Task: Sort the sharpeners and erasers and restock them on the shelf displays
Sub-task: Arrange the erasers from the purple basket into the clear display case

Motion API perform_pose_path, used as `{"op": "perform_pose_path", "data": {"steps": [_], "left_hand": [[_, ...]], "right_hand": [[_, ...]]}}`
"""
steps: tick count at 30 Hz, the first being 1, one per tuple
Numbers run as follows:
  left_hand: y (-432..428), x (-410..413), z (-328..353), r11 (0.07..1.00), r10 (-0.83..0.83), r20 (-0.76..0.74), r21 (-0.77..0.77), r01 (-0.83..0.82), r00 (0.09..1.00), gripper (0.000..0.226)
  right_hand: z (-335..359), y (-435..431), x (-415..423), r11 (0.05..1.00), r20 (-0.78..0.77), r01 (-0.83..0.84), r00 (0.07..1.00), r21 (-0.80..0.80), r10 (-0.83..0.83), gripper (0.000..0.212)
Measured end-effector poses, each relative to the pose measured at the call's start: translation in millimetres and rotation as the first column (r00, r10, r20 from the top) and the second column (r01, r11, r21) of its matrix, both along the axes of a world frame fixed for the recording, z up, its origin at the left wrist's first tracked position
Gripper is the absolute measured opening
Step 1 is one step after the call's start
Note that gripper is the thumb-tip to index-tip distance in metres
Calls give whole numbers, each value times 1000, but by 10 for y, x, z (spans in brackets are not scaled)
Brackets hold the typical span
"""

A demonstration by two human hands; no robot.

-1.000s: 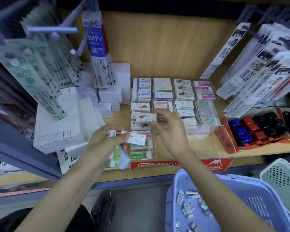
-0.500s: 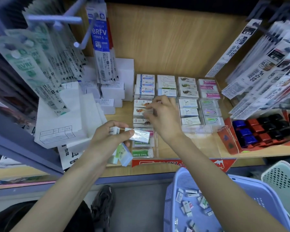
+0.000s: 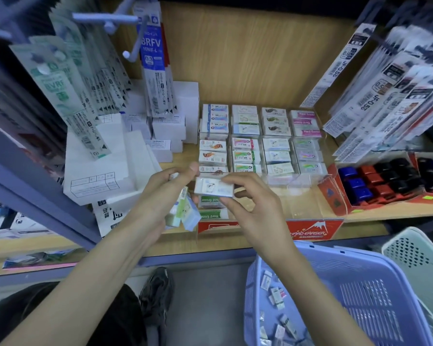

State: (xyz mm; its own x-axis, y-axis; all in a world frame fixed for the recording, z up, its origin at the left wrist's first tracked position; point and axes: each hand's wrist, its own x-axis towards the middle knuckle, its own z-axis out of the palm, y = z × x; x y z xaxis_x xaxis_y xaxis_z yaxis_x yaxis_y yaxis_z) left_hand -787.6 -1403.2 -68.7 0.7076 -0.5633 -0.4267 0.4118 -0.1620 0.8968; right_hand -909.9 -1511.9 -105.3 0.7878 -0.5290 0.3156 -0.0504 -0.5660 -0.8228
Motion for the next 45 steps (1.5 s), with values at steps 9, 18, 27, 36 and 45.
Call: {"op": "perform_pose_path", "data": {"steps": [9,18,27,36,45], "left_hand": [[4,-21,-98,994,-109,125,4,110,986,19],[-108,-69,-169,996,-82,113,-19,85,990,20],[-391,-88,-128,998,0,87,-68,6,996,15],[-674,-173,-102,989,-4,-178,-143,-22,984,15],[-851,-259,-198,988,30,-300,-135,-74,954,15]], "right_hand": [[-43,43,-89,996,20,67,998,-51,-66,24],[-108,-305,-162,943,-48,100,991,-318,-122,24],[-46,-1372,-243,871,-204,255,908,-420,-365,18],[-86,-1463,-3,796,-282,164,878,-583,-388,13],[123,-151,-253,898,-102,132,990,421,-98,19]]}}
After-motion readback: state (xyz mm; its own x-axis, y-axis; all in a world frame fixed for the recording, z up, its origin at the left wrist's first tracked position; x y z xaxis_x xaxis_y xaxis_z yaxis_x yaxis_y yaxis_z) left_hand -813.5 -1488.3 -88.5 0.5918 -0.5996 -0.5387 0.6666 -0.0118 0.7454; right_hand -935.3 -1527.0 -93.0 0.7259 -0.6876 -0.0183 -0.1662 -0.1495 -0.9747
